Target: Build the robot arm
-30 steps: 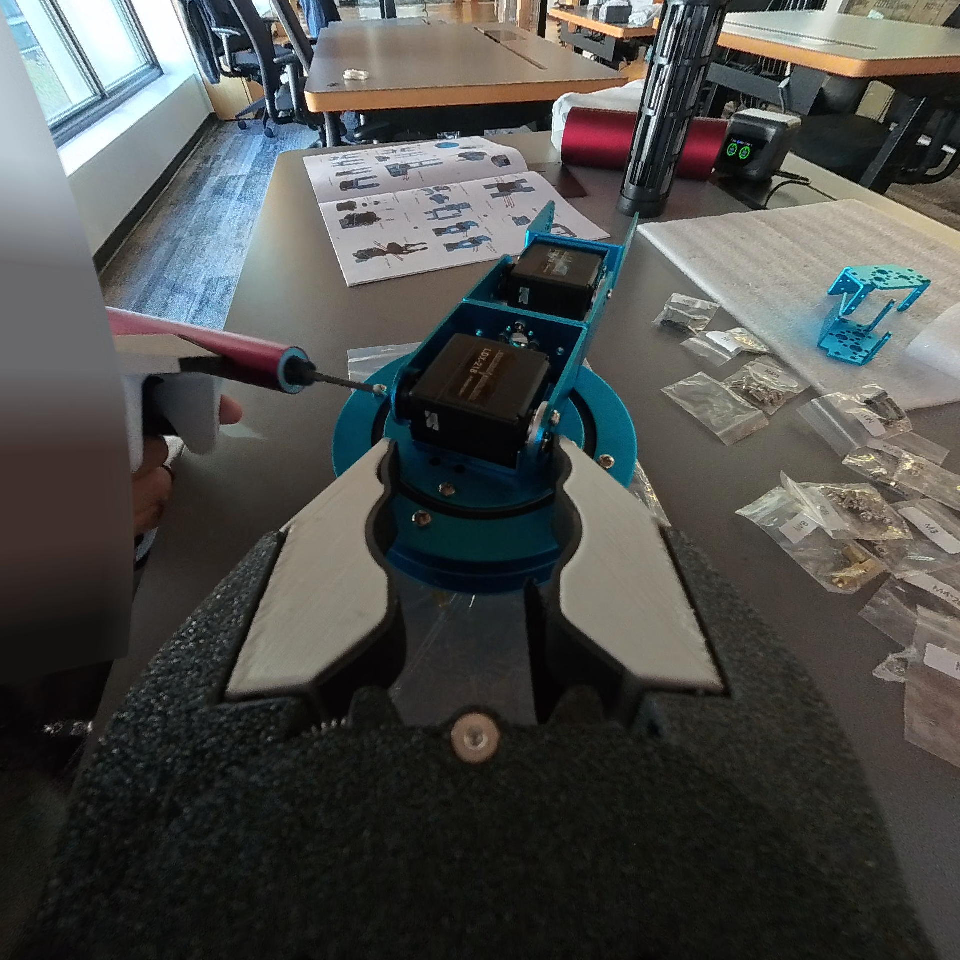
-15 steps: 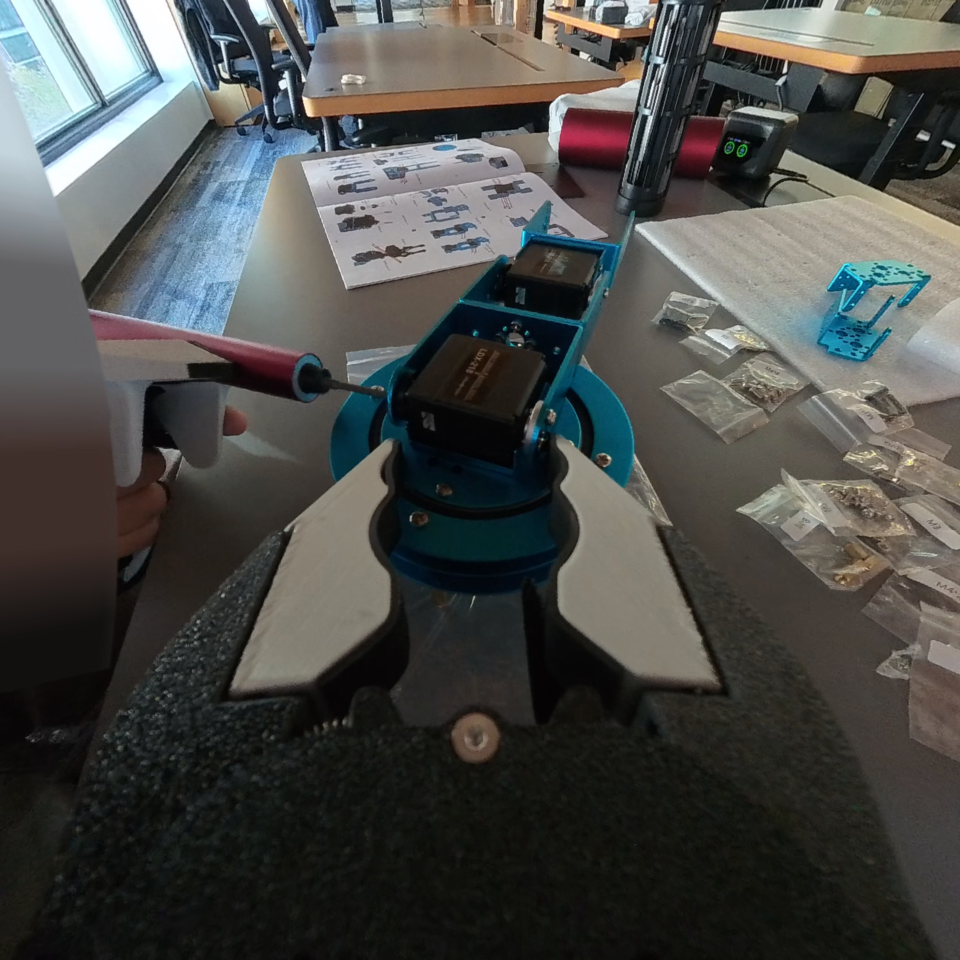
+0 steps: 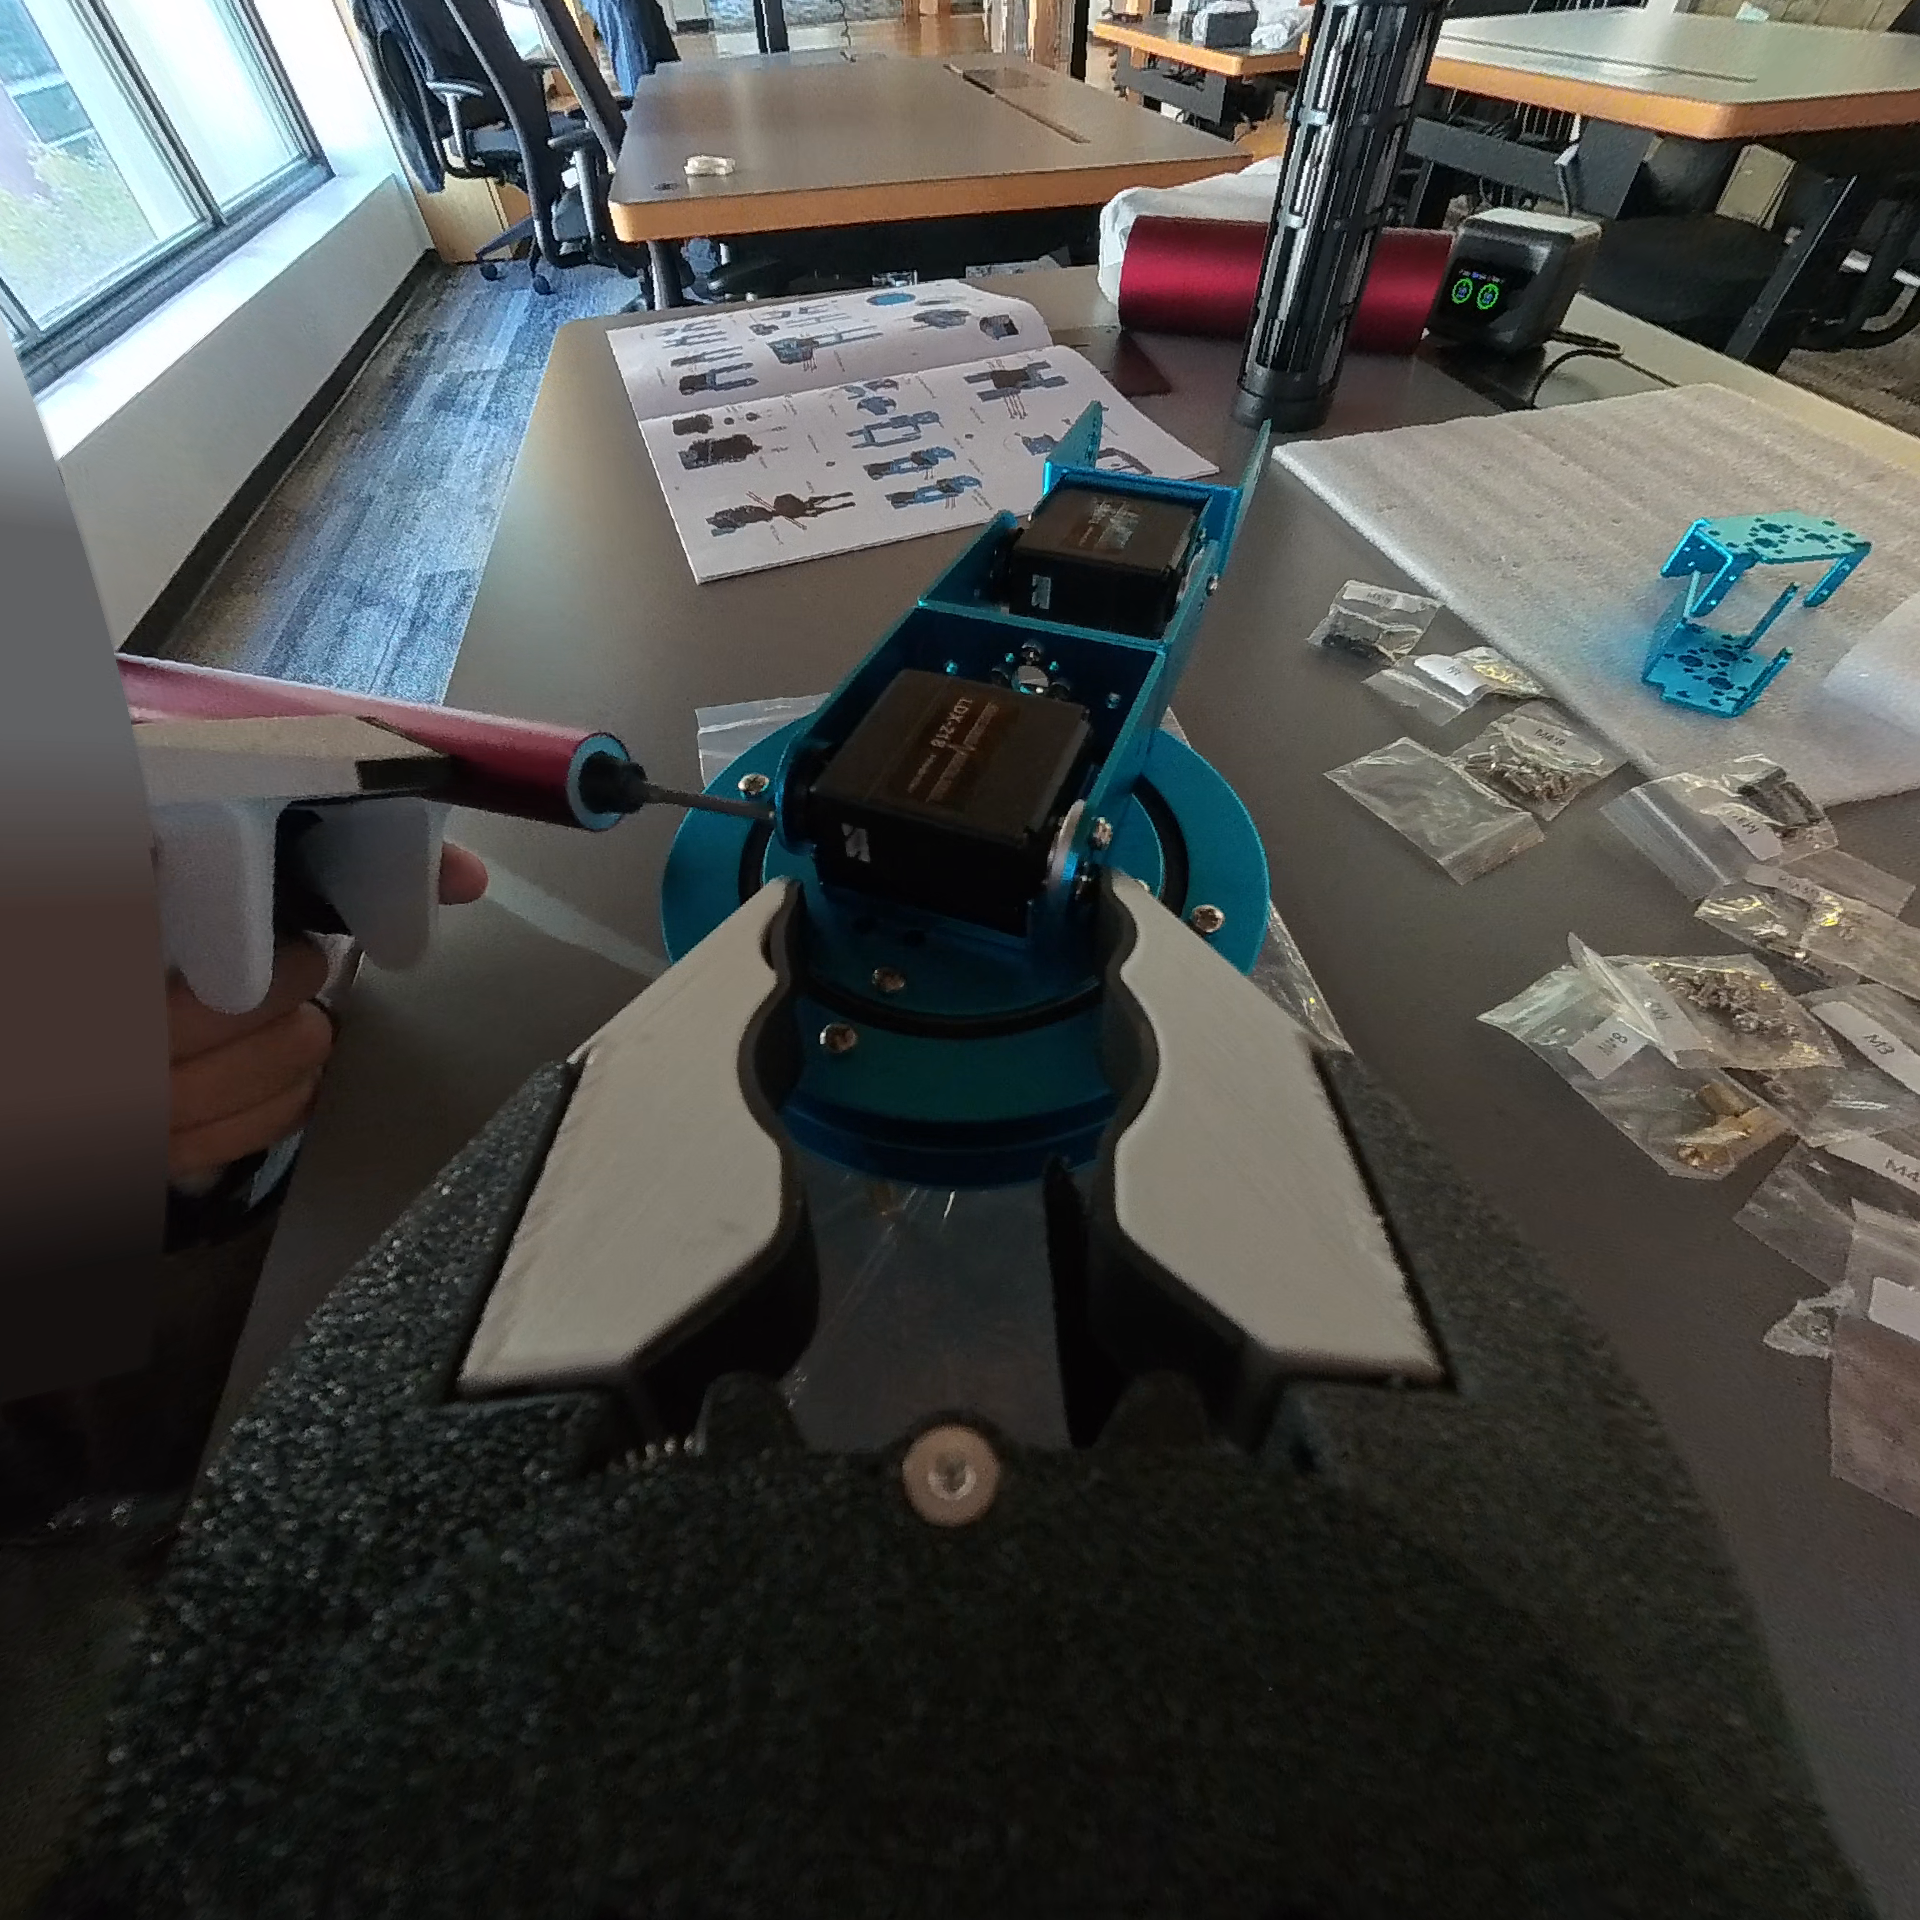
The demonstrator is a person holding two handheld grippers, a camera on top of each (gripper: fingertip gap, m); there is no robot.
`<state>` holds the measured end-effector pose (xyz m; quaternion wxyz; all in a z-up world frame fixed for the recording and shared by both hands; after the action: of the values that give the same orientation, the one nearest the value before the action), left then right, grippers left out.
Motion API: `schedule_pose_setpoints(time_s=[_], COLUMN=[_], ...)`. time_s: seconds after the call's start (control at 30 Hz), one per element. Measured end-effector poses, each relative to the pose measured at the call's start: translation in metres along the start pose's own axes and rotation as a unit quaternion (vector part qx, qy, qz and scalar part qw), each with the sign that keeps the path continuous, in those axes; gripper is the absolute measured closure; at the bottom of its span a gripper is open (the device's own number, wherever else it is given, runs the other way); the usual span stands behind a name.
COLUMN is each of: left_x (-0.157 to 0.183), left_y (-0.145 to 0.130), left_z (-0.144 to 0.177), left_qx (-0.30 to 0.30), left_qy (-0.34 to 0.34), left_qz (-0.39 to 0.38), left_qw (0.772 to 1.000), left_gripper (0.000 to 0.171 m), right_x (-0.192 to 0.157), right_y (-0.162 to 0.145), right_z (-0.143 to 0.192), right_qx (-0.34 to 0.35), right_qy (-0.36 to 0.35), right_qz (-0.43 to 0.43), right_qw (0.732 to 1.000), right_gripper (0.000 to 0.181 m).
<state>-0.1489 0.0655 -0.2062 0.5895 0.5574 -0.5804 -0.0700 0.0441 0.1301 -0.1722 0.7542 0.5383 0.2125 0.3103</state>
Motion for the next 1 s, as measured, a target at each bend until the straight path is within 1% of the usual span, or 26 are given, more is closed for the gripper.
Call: schedule_pose_setpoints(time_s=[0.3,0.63,0.67,0.9,1.0], left_x=[-0.0002,0.0006,0.0007,0.0003,0.0008], left_y=[0.0008,0.0017,0.0016,0.0005,0.0007], left_z=[-0.0005,-0.0027,-0.0026,-0.0025,-0.0028], left_qx=[0.002,-0.005,-0.005,-0.010,-0.013], left_qy=[0.001,0.001,0.000,0.002,-0.003], left_qz=[-0.001,-0.008,-0.008,-0.007,-0.009], left_qw=[1.000,1.000,1.000,1.000,1.000], left_gripper=[0.151,0.149,0.150,0.149,0.149], right_x=[0.0000,-0.0002,-0.0001,-0.0003,-0.0004], right_y=[0.0001,0.0001,0.0001,0.0000,0.0000], right_z=[0.0000,0.0002,0.0002,0.0002,0.0004], right_qx=[-0.001,-0.002,-0.002,-0.002,-0.003], right_qy=[0.000,0.001,0.001,0.001,0.001], right_qz=[0.000,-0.001,-0.001,0.000,0.000], right_qw=[1.000,1.000,1.000,1.000,1.000], right_gripper=[0.124,0.128,0.125,0.127,0.125])
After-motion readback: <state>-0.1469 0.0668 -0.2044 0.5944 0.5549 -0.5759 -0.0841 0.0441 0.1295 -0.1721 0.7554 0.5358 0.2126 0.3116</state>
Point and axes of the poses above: each gripper's, where its closed fingertips meet, z back along the fingers, y out of its top, x = y × z across the jaws, the point moved 8 cm from there along z, back along the fingers, and after that the axes turned 8 degrees about -y, right-handed, at the moved point
